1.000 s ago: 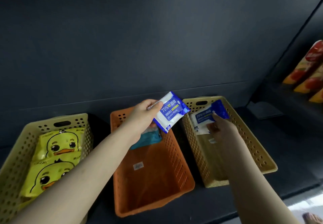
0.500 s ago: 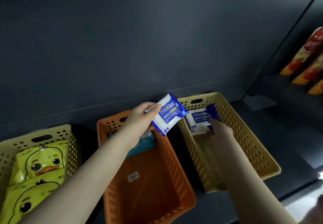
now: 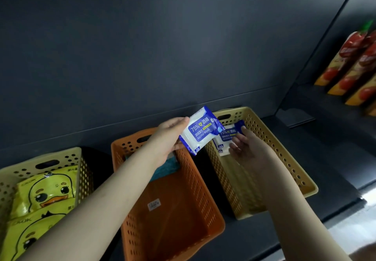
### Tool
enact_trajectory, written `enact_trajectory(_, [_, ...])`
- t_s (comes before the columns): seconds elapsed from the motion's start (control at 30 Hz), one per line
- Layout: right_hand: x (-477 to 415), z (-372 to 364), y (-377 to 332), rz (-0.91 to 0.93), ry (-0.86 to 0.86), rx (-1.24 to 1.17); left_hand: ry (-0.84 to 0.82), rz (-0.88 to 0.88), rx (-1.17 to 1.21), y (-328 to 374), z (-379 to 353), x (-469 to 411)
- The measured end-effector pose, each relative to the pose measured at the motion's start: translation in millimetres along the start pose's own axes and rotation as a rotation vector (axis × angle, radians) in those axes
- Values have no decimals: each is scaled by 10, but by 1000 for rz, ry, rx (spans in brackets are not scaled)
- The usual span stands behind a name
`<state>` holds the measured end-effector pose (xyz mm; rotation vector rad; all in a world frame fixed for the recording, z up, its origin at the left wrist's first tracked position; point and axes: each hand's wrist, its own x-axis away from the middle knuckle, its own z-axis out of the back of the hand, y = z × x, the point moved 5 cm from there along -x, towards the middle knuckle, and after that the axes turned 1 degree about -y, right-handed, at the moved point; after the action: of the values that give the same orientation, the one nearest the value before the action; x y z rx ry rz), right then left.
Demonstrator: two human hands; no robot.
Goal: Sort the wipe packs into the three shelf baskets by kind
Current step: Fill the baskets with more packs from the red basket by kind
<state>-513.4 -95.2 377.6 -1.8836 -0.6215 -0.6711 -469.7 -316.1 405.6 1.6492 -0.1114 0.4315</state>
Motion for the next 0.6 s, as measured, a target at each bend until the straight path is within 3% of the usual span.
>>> enact_trajectory(0.13, [147,-96,-32,95,-116,177,-47,-37,-58,72,-250,-22])
enact_trajectory(0.27, [178,-87,-53,103,-169,124,-89,-57,-95,155,-436,-64])
enact_trajectory(0.37, [116,45,-160,116,-33,83,-93,-67,-92,170,-505,-93])
enact_trajectory(0.43, [23,170,-197,75,65,41,-9,-75,-128,152,-451,-142])
enact_trajectory(0.6, [-197,275,-161,-31,152,19,18,-74,-246,109,-392,-268])
